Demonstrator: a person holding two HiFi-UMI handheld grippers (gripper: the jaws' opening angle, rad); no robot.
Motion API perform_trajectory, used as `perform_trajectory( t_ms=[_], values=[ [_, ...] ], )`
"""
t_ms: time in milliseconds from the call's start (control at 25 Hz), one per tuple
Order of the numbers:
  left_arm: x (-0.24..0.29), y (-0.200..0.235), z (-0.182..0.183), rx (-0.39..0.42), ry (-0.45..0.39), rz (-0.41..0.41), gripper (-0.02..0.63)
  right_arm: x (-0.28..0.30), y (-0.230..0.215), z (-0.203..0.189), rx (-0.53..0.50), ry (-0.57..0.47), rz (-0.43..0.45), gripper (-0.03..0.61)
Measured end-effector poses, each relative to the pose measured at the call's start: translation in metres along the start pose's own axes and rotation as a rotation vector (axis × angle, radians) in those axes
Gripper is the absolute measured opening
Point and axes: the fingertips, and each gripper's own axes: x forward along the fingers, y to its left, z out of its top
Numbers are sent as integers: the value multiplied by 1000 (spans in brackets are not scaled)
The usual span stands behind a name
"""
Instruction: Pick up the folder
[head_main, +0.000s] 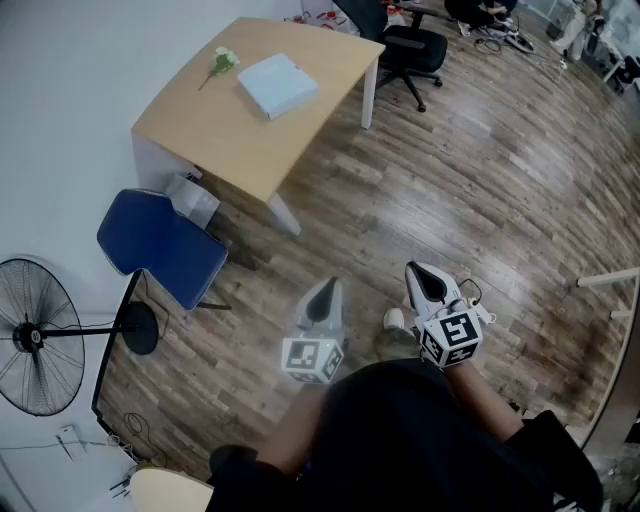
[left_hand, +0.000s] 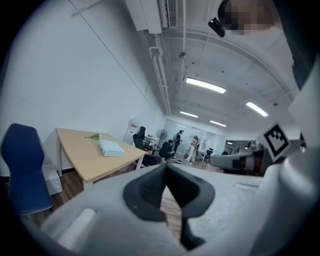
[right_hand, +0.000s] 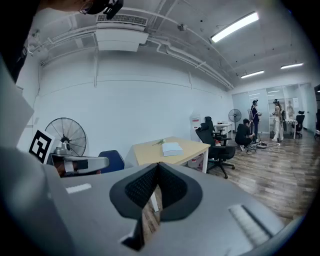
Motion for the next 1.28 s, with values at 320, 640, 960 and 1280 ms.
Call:
perform_trajectory(
  t_ms=[320,640,960,1280],
  values=[
    [9,-31,29,69,-95,25,3,-14,-16,8,1,-41,46,0],
    [47,-60,35,120,-137,89,2,-22,-65,24,-12,-104,98,0],
    [95,-87,25,127,-123,159,2,-27,-137,9,-33,-62,118,0],
    [148,-88,21,138,-82,159,2,-11,-193,-14,45,-32,116,0]
  ],
)
